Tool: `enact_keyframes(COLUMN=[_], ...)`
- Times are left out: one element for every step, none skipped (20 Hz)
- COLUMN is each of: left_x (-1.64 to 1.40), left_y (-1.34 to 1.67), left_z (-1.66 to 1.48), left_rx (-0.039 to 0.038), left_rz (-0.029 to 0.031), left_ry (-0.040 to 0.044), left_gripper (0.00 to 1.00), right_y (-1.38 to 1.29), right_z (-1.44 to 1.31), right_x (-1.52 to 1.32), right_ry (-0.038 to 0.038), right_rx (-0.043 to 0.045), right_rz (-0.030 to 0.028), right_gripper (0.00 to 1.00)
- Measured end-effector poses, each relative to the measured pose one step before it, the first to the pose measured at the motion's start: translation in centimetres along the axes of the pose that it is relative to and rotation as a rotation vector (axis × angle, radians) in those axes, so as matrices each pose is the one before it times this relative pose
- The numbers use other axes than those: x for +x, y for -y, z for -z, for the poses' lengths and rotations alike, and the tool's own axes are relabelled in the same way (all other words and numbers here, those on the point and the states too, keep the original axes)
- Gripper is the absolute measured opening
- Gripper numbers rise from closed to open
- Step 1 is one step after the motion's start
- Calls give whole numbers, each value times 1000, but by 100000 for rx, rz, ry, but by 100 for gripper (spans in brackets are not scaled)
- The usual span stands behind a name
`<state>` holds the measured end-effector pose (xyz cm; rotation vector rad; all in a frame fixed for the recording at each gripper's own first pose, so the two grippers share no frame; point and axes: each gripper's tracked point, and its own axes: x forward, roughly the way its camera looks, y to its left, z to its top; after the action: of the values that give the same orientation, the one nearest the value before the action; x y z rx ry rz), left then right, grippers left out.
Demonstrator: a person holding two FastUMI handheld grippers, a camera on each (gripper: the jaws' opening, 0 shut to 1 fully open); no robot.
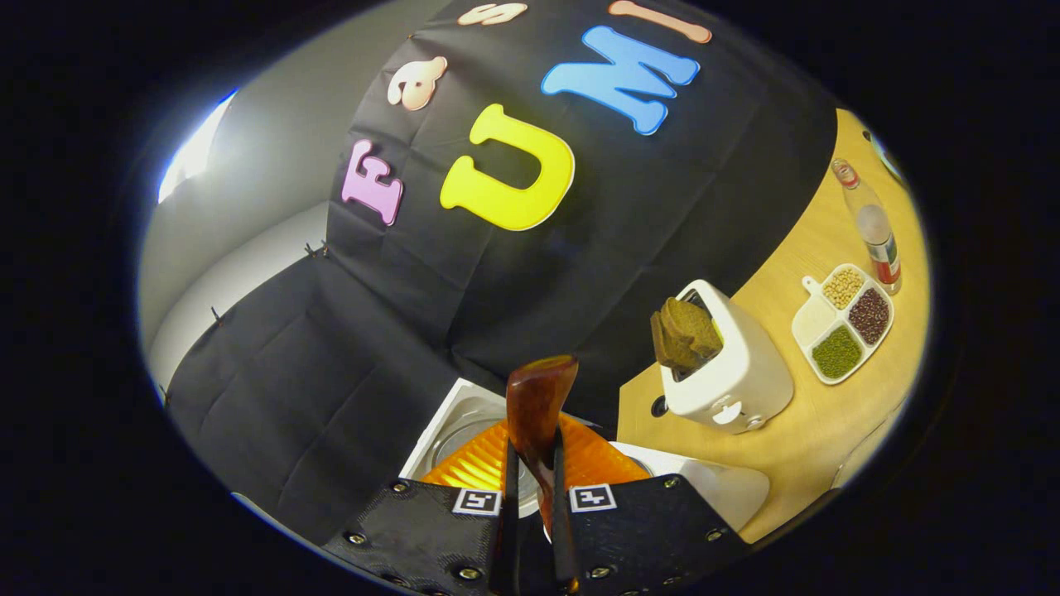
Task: Close the left gripper, press the button to open the rice cooker; take a wooden spoon from the chopstick holder with the right hand, scoop a spoonful of rice and pour it into the rice cooker, then put the wooden spoon back into the chopstick holder.
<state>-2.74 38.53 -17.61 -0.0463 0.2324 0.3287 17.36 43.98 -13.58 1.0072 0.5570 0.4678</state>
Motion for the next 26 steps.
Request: enact_keyframes(left_x=[-276,-139,-188,-242,-278,29,41,19,-1,-79,-52,-3,40,-7,-4,-21,-26,19,32,-20,-19,-19,-15,-21,5,-21], left_y=[-374,-317,-266,-144,-161,-1,7,-95,-126,-65,-44,-97,-64,-34,-32,-62,-21,14,-34,-9,21,-1,54,37,22,19], left_z=[277,270,1,-179,-112,14,51,75,31,-13,-108,32,-48,115,48,17,-48,79,34,150,-23,61,8,-10,-87,3], left_rx=[-93,-237,-279,-69,217,481,545,590,462,97,-111,-35,41,-81,-213,-179,-123,-18,334,505,257,28,-299,-295,-127,140], left_rz=[-980,-860,-741,-733,-530,-499,-352,-305,-481,-378,-214,-220,-377,-115,-107,72,9,122,-95,-116,78,218,381,521,537,492], left_ry=[-1379,-1142,-108,254,-39,-7,36,-88,-331,-2,247,488,256,18,-161,-1,86,137,34,-148,-6,-87,-91,-128,-46,44], left_gripper=[99,99,100,100,95,100,100,100,100,100,100,100,100,100,100,100,100,100,100,100,100,100,100,100,100,100], right_y=[-377,-321,-267,-274,-338,-67,-20,-312,-228,-261,-377,-300,-347,-342,-341,-528,-153,-83,-134,144,-90,-86,103,124,-113,-247], right_z=[742,861,752,881,1148,983,1065,762,551,305,-73,40,-150,110,-56,-153,-345,-540,-46,-131,111,61,55,-24,-208,-23], right_x=[1097,986,869,740,742,915,707,557,534,505,563,242,216,27,-8,-28,-62,-175,-339,-116,35,-35,-186,-236,-387,-155], right_ry=[-947,-923,-924,-1203,-1354,-1271,-1809,-1562,-1132,-750,-21,311,539,351,284,702,1283,1289,1176,859,584,488,399,199,297,-160], right_rx=[-2029,-2403,-2853,-3678,-4864,-5745,-6070,-6813,-7420,-6956,-6516,-6101,-6071,-6392,-7247,-8349,-9005,-8629,-7630,-6593,-5299,-4471,-3662,-2990,-2876,-1266], right_rz=[-437,-191,-15,79,550,452,970,373,559,127,343,2,-241,-185,-92,-274,-46,681,179,19,-845,-476,-316,-74,81,-455], right_gripper=[15,15,16,16,16,16,16,16,16,15,15,15,15,16,15,16,15,16,16,15,15,15,15,15,15,15])
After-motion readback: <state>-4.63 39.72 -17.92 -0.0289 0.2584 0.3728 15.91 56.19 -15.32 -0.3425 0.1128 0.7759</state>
